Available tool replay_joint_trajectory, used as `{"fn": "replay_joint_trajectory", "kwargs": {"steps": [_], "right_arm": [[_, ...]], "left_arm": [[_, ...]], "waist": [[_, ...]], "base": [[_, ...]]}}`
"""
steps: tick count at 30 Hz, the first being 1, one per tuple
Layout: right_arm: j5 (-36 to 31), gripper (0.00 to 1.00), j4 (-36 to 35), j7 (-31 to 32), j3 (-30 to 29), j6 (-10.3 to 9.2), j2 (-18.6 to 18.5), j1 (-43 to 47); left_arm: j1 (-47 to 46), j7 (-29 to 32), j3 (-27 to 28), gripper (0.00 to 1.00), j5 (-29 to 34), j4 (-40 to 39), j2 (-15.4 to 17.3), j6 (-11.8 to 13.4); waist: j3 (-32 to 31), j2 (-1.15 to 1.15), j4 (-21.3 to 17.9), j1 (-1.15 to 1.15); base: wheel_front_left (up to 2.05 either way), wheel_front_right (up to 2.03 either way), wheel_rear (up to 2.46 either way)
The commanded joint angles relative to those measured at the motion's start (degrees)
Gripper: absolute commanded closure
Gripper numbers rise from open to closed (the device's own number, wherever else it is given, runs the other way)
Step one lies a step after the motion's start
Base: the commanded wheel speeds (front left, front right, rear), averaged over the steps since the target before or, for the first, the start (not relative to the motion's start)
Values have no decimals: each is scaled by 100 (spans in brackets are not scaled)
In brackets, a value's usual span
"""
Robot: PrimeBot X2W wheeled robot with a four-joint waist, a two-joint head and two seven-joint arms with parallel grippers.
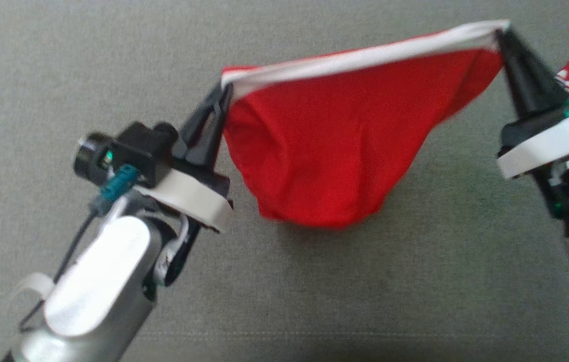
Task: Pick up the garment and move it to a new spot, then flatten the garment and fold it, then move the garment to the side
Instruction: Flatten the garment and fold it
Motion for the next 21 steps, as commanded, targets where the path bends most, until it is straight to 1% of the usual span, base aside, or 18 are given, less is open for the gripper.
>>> {"fn": "replay_joint_trajectory", "kwargs": {"steps": [1, 5, 9, 12, 16, 21], "right_arm": [[-88, 100, -439, -41, -153, 37, -114, 109], [-264, 100, -1308, 102, -658, 37, -77, 161], [-410, 100, -2128, 390, -1097, 37, -54, 101], [-504, 100, -2760, 753, -1427, 37, -13, -54], [-456, 100, -3035, 1037, -1575, 37, -10, -227], [-323, 100, -3008, 1204, -1603, 37, 11, -439]], "left_arm": [[-367, -66, 319, 100, 100, -326, 206, 65], [-680, -88, 466, 100, 358, -675, 396, 181], [-1073, -29, 664, 100, 543, -1009, 521, 305], [-1476, 148, 767, 100, 629, -1280, 609, 295], [-1809, 355, 792, 100, 640, -1353, 636, 236], [-2085, 509, 746, 100, 514, -1161, 518, 131]], "waist": [[-211, 0, -102, 0], [-478, 0, -165, 0], [-710, 0, -221, 0], [-876, 0, -278, 0], [-912, 0, -325, 0], [-829, 0, -358, 0]], "base": [[0, 0, 0], [0, 0, 0], [0, 0, 0], [0, 0, 0], [0, 0, 0], [0, 0, 0]]}}
